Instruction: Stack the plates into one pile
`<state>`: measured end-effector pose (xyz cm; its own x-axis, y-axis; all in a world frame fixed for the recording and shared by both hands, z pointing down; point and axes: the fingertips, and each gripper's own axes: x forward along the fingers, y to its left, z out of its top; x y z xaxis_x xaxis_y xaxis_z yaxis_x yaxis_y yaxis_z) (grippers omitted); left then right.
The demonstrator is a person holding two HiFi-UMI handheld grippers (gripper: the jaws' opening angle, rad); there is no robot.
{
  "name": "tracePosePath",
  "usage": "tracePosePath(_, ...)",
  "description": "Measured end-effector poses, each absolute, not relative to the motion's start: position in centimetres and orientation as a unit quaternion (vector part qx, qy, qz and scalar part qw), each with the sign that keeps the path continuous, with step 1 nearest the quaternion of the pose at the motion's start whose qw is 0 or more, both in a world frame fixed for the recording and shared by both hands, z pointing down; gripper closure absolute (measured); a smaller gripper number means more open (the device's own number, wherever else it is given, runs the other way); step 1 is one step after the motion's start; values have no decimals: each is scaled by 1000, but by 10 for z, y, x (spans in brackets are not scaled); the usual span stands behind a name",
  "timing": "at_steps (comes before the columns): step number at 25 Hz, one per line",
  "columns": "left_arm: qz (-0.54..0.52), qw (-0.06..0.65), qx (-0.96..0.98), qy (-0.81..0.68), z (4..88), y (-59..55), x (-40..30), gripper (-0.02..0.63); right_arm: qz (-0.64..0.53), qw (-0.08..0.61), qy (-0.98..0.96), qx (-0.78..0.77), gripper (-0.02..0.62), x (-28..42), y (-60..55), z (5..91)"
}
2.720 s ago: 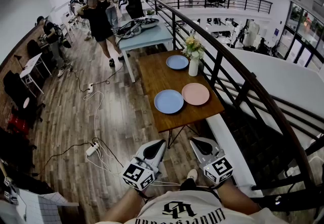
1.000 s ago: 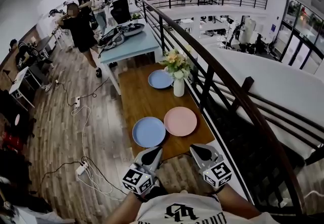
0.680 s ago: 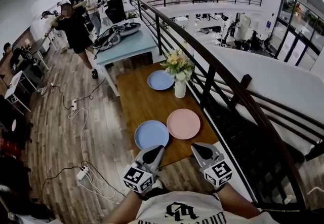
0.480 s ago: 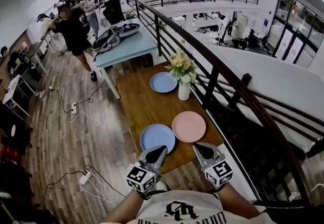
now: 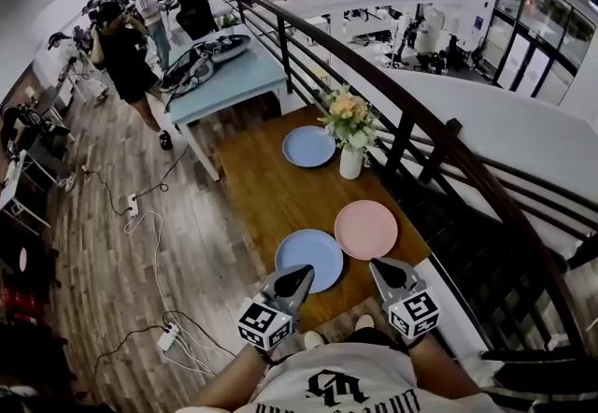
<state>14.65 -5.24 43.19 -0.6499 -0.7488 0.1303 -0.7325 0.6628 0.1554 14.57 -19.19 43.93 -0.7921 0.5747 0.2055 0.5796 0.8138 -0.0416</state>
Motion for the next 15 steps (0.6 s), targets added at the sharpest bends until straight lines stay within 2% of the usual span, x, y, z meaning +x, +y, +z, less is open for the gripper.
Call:
tracePosePath(7,-47,106,419,-901,462,-38,144,560,-17,123,-949,-289,595,139,-184,472)
tracePosePath(15,-42,127,412,-901,482,-66,113,560,-12,154,-947,-283,594,101,-221,503)
